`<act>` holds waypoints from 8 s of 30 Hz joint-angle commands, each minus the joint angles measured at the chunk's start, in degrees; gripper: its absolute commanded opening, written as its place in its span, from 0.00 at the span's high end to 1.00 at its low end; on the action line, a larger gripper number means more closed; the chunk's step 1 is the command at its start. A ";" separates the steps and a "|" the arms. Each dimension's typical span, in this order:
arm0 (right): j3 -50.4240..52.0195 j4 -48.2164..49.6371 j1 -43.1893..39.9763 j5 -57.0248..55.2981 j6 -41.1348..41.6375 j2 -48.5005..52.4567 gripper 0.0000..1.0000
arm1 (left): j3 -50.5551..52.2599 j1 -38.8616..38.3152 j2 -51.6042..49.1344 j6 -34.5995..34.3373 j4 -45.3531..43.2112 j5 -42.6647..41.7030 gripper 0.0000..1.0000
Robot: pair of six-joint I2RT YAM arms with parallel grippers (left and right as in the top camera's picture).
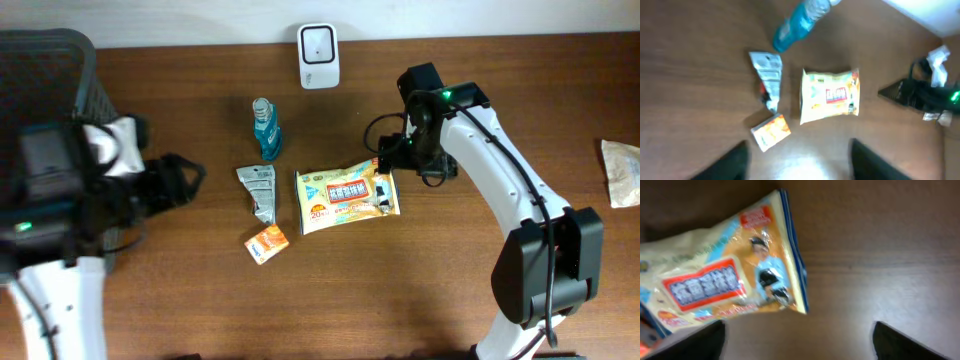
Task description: Scan the item barcode
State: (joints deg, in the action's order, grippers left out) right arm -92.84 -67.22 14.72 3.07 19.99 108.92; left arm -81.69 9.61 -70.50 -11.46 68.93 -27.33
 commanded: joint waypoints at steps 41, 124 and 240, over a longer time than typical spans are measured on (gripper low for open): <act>6.60 3.43 -9.88 1.46 -3.28 1.18 0.01 | 19.67 -29.16 -33.31 -11.43 -41.05 8.72 0.18; -21.66 -18.03 -16.55 18.16 -13.99 1.18 0.77 | 7.48 -47.84 -10.12 6.27 -36.04 29.97 0.01; 2.93 -9.81 9.64 8.35 -2.89 14.34 0.63 | 9.49 -31.17 -10.27 -6.99 -19.34 33.00 0.14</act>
State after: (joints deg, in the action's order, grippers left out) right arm -92.20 -80.05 23.75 10.68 12.86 123.81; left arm -72.97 -21.74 -80.36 -15.40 49.56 2.61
